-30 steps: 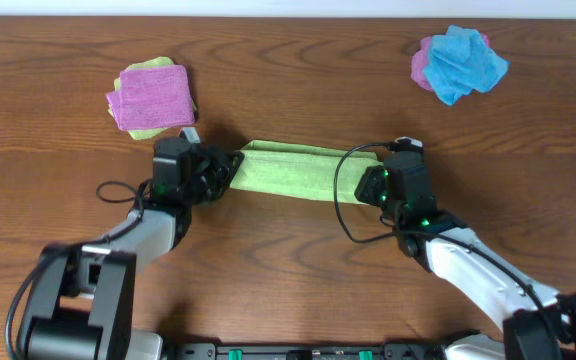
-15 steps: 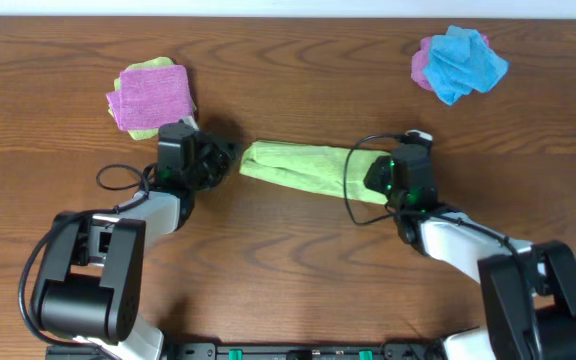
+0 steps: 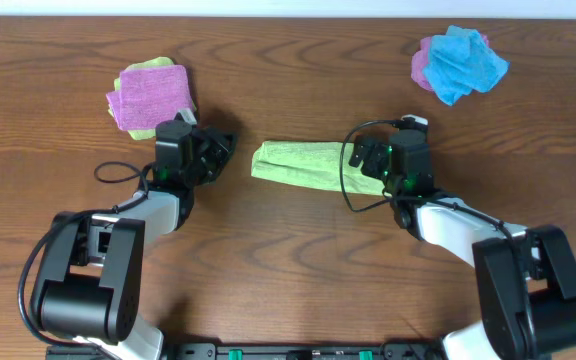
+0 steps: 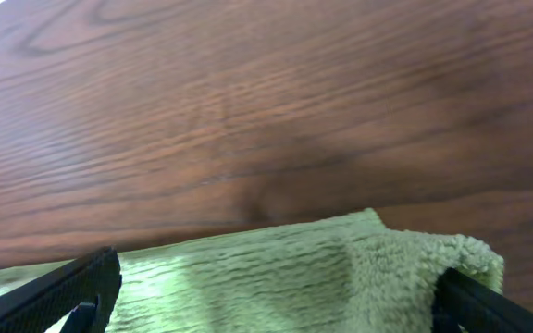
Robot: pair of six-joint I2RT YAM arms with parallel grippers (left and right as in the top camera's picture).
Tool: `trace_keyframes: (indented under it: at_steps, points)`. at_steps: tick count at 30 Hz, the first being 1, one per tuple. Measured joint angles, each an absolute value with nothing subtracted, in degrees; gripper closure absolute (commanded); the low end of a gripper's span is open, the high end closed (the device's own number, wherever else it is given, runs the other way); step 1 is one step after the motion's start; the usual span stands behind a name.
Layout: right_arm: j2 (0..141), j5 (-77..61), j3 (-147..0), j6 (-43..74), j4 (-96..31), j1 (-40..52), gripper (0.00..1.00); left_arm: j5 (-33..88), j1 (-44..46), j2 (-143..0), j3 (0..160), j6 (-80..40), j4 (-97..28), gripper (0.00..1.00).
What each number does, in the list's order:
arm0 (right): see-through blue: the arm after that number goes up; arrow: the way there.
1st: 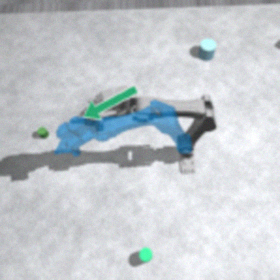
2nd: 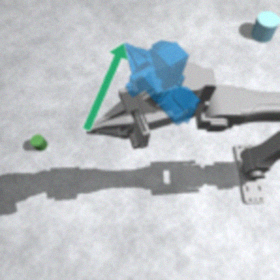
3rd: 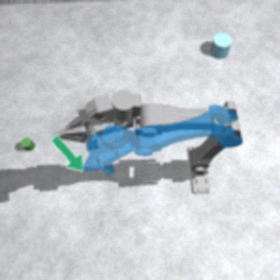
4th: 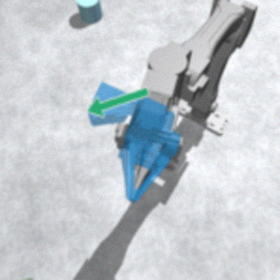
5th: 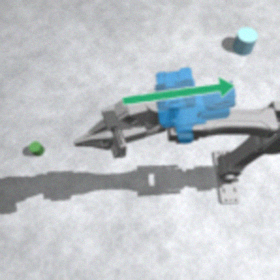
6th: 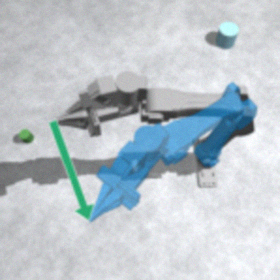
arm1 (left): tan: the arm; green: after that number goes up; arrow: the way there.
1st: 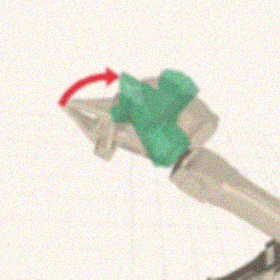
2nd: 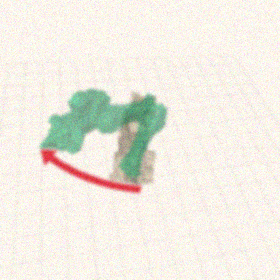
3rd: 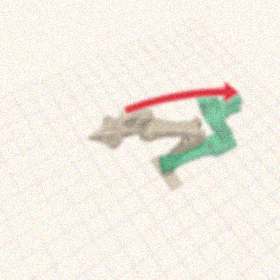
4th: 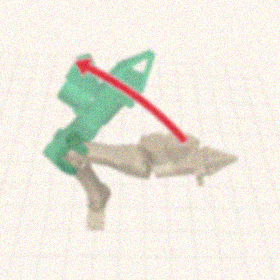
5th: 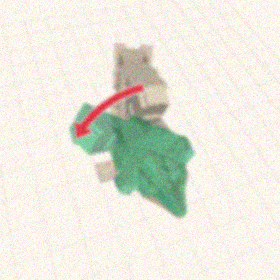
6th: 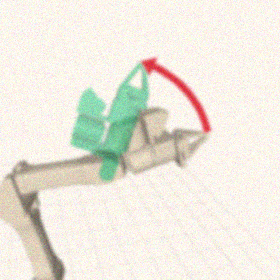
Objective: Fold the cloth
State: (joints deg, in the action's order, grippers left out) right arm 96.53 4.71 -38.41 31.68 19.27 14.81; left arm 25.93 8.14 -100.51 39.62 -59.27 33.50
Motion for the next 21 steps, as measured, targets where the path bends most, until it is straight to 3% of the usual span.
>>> trace_keyframes:
  at_steps: [11,21]
  points:
    - [86.8,1.04,-38.85,33.67,4.54,14.81,0.01,34.41,7.53,-99.24,43.42,-57.98,27.64,0.94]
    - [80.9,0.62,-38.92,38.7,-6.15,14.81,0.01,35.22,13.63,-98.56,46.7,-58.06,22.37,0.94]
